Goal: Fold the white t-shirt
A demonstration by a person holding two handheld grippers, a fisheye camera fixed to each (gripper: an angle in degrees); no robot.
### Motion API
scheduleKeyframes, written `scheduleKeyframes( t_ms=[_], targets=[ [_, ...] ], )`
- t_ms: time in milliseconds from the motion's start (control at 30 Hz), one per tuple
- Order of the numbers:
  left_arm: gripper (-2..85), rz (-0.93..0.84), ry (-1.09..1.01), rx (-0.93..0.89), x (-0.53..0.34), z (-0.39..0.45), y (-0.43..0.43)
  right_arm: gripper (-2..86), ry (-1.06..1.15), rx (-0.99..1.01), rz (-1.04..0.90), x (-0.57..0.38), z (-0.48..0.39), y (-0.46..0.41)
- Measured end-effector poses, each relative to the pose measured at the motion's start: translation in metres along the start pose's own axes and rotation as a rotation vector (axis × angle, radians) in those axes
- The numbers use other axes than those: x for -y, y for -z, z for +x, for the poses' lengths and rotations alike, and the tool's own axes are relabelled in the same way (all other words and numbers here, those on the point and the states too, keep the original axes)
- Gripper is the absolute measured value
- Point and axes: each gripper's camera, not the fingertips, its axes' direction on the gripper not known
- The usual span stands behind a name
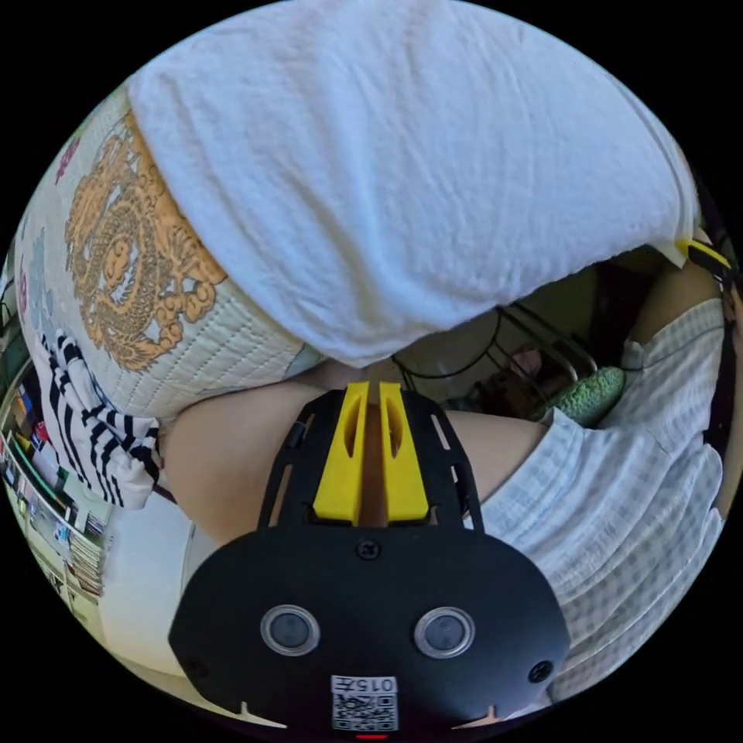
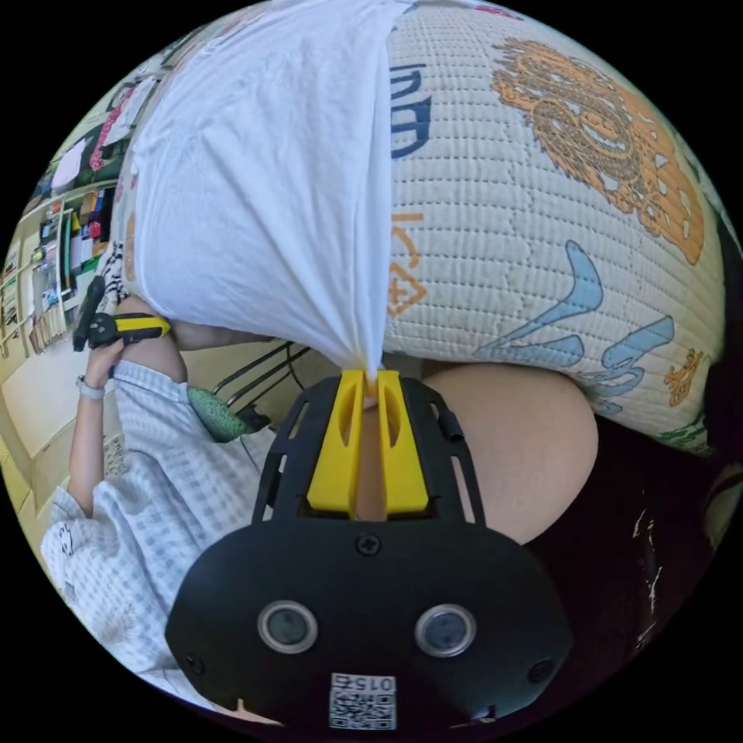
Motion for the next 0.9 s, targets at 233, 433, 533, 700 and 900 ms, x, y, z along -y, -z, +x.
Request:
scheduleKeyframes(
  t_ms=[233,433,533,700,900],
  targets=[
    [3.2,0.323,0.064,-0.038,-0.061,-0.004,0.022,3.0,-0.057,-0.02,0.269,-0.05,-0.018,0.027],
    [2.8,0.584,0.164,-0.045,-0.104,-0.012,0.031,0.5,-0.009,-0.109,0.546,-0.084,-0.074,0.055],
    [1.1,0.617,0.15,-0.067,-0.091,-0.003,0.023,-0.3,0.021,-0.194,0.581,-0.073,-0.11,0.049],
    [0.3,0.47,0.13,0.069,-0.036,0.027,-0.009,-0.9,-0.032,-0.307,0.409,-0.025,-0.143,0.006],
    [-0.1,0.442,0.086,0.179,-0.025,0.053,-0.033,-1.0,-0.035,-0.461,0.422,-0.023,-0.169,-0.016]
  ],
)
